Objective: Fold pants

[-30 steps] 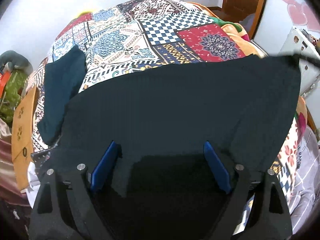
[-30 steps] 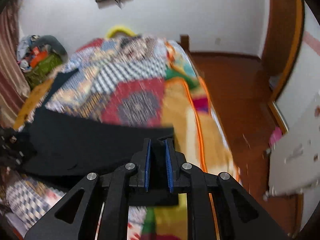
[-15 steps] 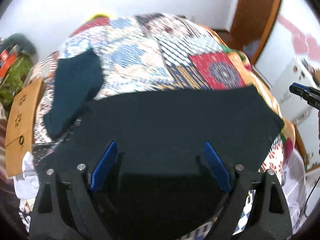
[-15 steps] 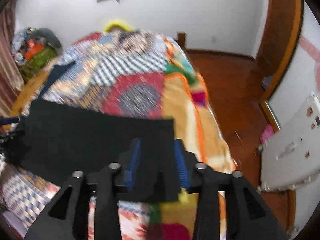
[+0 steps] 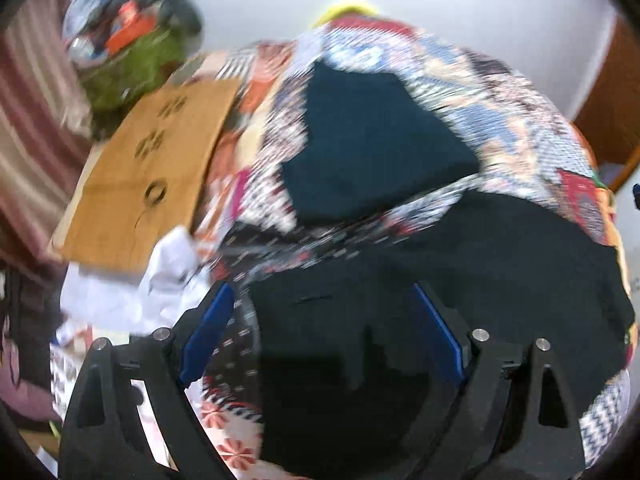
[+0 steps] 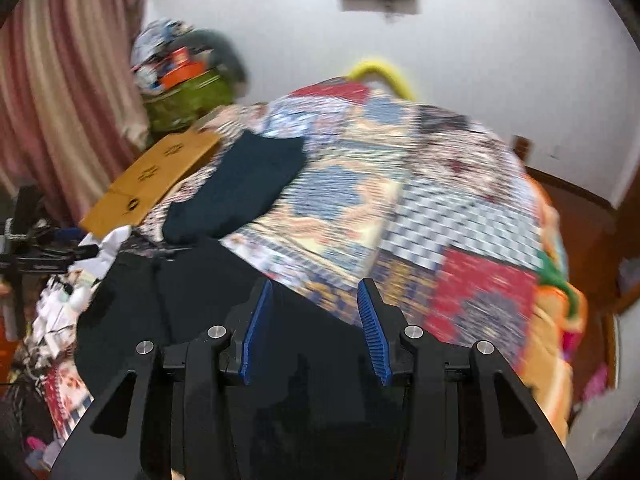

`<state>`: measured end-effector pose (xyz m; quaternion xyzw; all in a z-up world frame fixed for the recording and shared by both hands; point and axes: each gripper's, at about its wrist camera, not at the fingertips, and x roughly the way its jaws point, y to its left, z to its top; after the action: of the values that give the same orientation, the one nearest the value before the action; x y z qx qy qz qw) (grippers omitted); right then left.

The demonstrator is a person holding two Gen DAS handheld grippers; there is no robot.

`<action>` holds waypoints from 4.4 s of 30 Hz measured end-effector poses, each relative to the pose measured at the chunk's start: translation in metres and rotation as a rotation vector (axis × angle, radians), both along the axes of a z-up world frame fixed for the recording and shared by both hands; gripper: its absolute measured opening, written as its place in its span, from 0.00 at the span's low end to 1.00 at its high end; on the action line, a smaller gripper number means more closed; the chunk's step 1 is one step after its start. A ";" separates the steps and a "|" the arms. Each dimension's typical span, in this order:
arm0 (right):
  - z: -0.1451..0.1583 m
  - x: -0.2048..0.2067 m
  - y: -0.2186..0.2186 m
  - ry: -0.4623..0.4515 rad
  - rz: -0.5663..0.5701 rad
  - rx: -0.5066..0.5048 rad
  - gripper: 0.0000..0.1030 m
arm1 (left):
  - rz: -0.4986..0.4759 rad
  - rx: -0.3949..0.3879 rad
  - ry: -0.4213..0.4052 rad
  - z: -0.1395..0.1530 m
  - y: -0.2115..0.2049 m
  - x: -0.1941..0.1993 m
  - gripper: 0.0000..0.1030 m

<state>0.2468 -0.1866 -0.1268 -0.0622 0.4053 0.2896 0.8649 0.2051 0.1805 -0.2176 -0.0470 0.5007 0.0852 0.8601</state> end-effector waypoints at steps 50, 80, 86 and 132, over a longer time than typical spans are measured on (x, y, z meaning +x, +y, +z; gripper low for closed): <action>-0.013 -0.047 0.100 0.053 0.276 -0.118 0.43 | 0.084 -0.206 0.140 -0.066 0.028 -0.089 0.74; -0.062 -0.139 0.120 0.058 0.443 -0.137 0.36 | -0.317 -0.006 -0.016 -0.018 -0.122 -0.106 0.58; -0.051 -0.133 0.114 0.143 0.435 -0.018 0.09 | -0.323 -0.005 -0.059 -0.008 -0.124 -0.114 0.16; -0.069 -0.091 -0.136 0.180 -0.317 0.111 0.43 | -0.257 -0.114 -0.005 0.016 -0.155 -0.016 0.74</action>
<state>0.1560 -0.3228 -0.1954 0.0763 0.4691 0.1762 0.8620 0.1886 0.0258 -0.2014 -0.0317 0.5043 -0.0545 0.8612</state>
